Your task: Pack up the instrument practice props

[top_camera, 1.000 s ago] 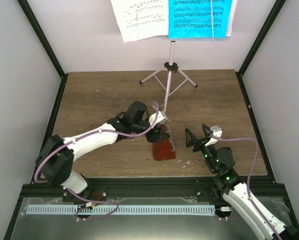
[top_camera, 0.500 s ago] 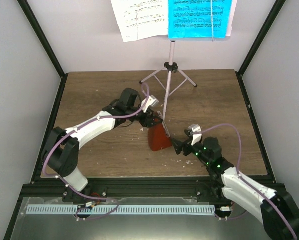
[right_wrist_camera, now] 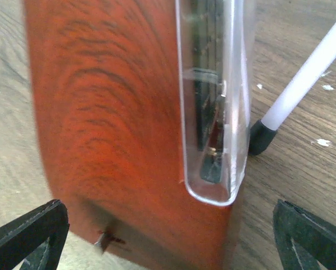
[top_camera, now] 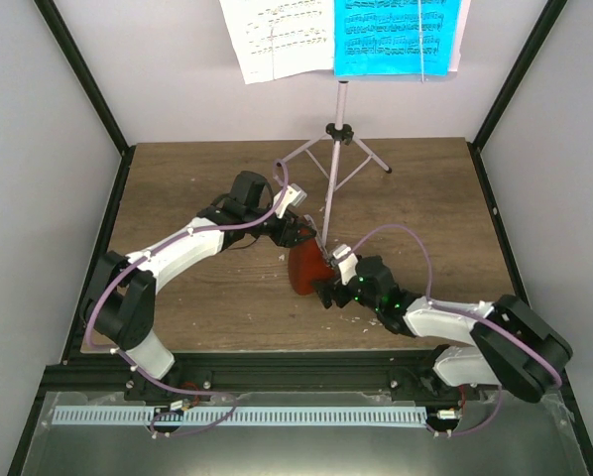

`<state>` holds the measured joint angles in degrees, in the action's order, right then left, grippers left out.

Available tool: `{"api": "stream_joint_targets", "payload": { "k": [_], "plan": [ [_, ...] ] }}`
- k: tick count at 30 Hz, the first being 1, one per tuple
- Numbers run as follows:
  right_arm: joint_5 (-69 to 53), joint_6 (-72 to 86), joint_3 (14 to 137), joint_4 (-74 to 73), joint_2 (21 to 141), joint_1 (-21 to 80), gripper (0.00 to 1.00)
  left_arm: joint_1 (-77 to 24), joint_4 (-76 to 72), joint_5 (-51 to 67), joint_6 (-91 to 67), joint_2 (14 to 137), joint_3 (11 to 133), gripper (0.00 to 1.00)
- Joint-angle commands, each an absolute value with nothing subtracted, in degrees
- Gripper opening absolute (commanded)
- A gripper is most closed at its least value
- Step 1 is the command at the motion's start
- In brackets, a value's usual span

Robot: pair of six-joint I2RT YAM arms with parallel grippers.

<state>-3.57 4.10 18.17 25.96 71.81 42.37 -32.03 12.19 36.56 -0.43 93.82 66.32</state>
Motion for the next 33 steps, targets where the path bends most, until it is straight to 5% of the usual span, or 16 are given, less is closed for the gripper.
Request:
{"api": "stream_joint_targets", "payload": {
  "k": [1,23,26,33],
  "plan": [
    [-0.2,2.5,22.1,24.6,75.7,42.9,1.0,-32.0,14.3,36.8,-0.6,95.5,66.9,0.34],
    [-2.2,1.3,24.5,21.0,80.7,43.1,0.98,-31.9,14.7,36.5,-0.3,94.9,67.1,0.34],
    [-1.1,1.3,24.5,20.8,80.4,43.1,0.9,-31.9,14.7,36.3,-0.2,94.8,67.1,0.34],
    [0.0,1.8,23.5,21.1,78.5,43.1,0.57,-32.0,14.8,36.3,0.0,94.7,67.0,0.34]
  ]
}}
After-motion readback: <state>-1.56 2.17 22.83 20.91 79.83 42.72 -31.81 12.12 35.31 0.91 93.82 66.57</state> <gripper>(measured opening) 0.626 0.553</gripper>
